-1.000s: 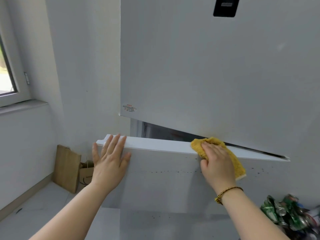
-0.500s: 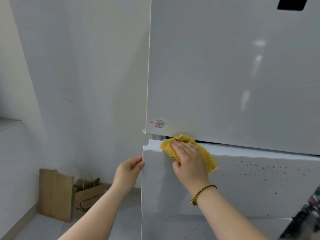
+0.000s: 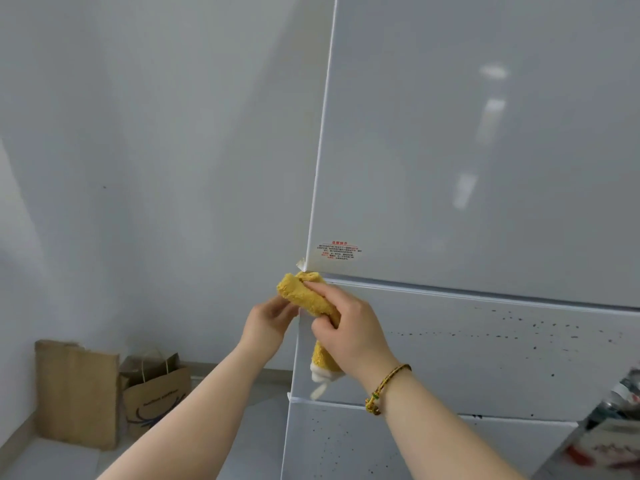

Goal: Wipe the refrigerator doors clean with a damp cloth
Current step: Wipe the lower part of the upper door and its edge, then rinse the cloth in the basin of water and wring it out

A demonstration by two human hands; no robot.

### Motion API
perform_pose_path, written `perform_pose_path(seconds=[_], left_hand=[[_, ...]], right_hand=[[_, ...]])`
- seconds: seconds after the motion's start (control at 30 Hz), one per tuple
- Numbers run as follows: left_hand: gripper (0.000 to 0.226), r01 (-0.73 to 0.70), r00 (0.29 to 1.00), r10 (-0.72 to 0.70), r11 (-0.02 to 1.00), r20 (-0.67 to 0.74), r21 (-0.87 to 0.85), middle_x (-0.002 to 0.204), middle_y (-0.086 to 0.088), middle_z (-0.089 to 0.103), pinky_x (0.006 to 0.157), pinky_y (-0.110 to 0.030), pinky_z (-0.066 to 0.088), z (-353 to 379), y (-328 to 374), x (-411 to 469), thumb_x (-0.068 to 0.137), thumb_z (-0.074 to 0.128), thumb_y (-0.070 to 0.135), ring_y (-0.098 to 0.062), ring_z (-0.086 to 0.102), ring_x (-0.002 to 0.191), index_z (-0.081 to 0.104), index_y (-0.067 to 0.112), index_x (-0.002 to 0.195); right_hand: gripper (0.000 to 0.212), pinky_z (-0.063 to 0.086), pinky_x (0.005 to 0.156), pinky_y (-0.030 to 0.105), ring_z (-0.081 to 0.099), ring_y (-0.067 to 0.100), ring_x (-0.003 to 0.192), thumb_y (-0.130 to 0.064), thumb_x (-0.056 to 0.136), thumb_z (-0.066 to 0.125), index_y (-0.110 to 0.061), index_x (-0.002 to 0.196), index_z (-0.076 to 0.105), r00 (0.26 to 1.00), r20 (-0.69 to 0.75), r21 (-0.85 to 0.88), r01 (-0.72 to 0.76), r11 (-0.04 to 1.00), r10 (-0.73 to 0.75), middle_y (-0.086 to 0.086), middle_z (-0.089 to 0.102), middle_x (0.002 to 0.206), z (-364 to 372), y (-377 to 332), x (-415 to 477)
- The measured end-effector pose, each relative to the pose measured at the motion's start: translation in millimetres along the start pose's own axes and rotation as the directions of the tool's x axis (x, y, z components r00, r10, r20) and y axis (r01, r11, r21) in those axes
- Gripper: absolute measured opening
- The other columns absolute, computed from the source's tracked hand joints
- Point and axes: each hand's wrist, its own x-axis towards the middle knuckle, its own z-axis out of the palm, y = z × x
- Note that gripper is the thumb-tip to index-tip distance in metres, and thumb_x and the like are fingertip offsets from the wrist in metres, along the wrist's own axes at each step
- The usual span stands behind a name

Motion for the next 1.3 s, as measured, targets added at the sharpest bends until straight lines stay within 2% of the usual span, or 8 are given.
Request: perform_pose_path(seconds=[0.13,0.3,0.47,0.7,0.83,0.93,1.13,1.3], left_hand=[[0.028,-0.097,0.991,0.071,0.964,-0.112,-0.246,0.11,-0.005,0.06,0.066,0.002,0.04,-31.6,6.2,-17.4,0.094,0.042,0.008,-0.009,0.056,0.088,0.054,0.01,0.12],[0.044,-0.249,0.963,0.264,0.951,0.061,-0.185,0.11,0.016,0.061,0.088,-0.017,0.046,-73.5,39.2,-48.8,0.064,0.062,0.048,-0.004,0.056,0.105,0.056,0.037,0.106],[0.045,-0.189,0.982,0.188,0.979,-0.017,-0.077,0.086,0.023,0.068,0.069,-0.009,0.048,-107.9,43.4,-111.6,0.053,0.052,0.06,0.008,0.063,0.083,0.062,0.037,0.09],[0.015,0.002,0.896,-0.005,1.0,-0.443,-0.007,0.094,0.02,0.058,0.061,-0.005,0.044,-137.2,2.9,-209.9,0.082,0.066,0.011,0.017,0.057,0.068,0.065,0.022,0.072],[0.014,0.144,0.733,-0.19,0.982,-0.653,-0.124,0.063,0.004,0.051,0.039,-0.013,0.037,-164.0,-13.8,-283.6,0.088,0.057,0.019,-0.007,0.05,0.05,0.056,0.014,0.076],[0.018,0.152,0.552,-0.284,0.959,-0.784,-0.24,0.072,0.001,0.056,0.055,-0.024,0.045,-196.0,-26.2,-358.1,0.086,0.059,0.032,-0.014,0.053,0.064,0.053,0.017,0.077],[0.015,0.081,0.338,-0.444,0.892,-0.83,-0.444,0.087,-0.001,0.064,0.078,-0.033,0.049,-259.5,-61.5,-484.2,0.091,0.049,0.034,-0.018,0.06,0.081,0.057,0.022,0.086],[0.013,0.06,0.172,-0.535,0.844,-0.827,-0.533,0.084,0.0,0.061,0.067,-0.024,0.047,-318.3,-129.8,-588.5,0.091,0.051,0.028,-0.012,0.057,0.075,0.055,0.019,0.083]], right_hand=[[0.044,0.039,0.054,0.005,0.049,-0.009,0.055,0.007,0.08,0.045,-0.035,0.091,0.052,0.993,0.049,0.309,-0.115,0.944,0.105,-0.014,0.053,0.075,-13.2,-0.9,2.1],[0.026,0.04,0.05,0.01,0.043,-0.003,0.049,0.0,0.077,0.047,-0.026,0.082,0.048,0.956,0.292,0.489,-0.182,0.853,0.036,-0.004,0.05,0.065,-3.1,-23.5,0.7],[0.018,0.047,0.052,0.018,0.054,0.003,0.055,-0.01,0.073,0.05,-0.022,0.086,0.055,0.849,0.523,0.597,-0.303,0.742,-0.074,-0.003,0.058,0.068,19.9,-47.7,-7.7],[0.02,0.051,0.054,0.021,0.061,0.01,0.066,-0.006,0.074,0.055,-0.014,0.092,0.055,0.573,0.774,0.591,-0.498,0.634,-0.271,0.002,0.062,0.079,82.3,-79.9,-56.7],[0.037,0.05,0.061,0.02,0.065,0.007,0.077,-0.028,0.065,0.06,-0.021,0.101,0.055,0.369,0.848,0.525,-0.486,0.699,-0.381,-0.001,0.067,0.094,118.9,-110.7,-97.6],[0.044,0.051,0.068,0.016,0.063,0.008,0.088,-0.031,0.065,0.07,-0.026,0.105,0.052,0.189,0.882,0.472,-0.366,0.802,-0.432,-0.003,0.064,0.101,148.9,-151.6,-143.0],[0.02,0.05,0.092,0.04,0.061,0.031,0.102,-0.01,0.083,0.062,-0.006,0.103,0.061,0.205,0.893,0.449,-0.452,0.77,-0.4,0.016,0.066,0.107,218.4,-235.8,-232.4],[0.02,0.05,0.079,0.036,0.061,0.023,0.091,-0.017,0.097,0.04,-0.013,0.098,0.059,0.16,0.952,0.303,-0.621,0.723,-0.262,0.008,0.065,0.097,295.0,-316.7,-342.5]])
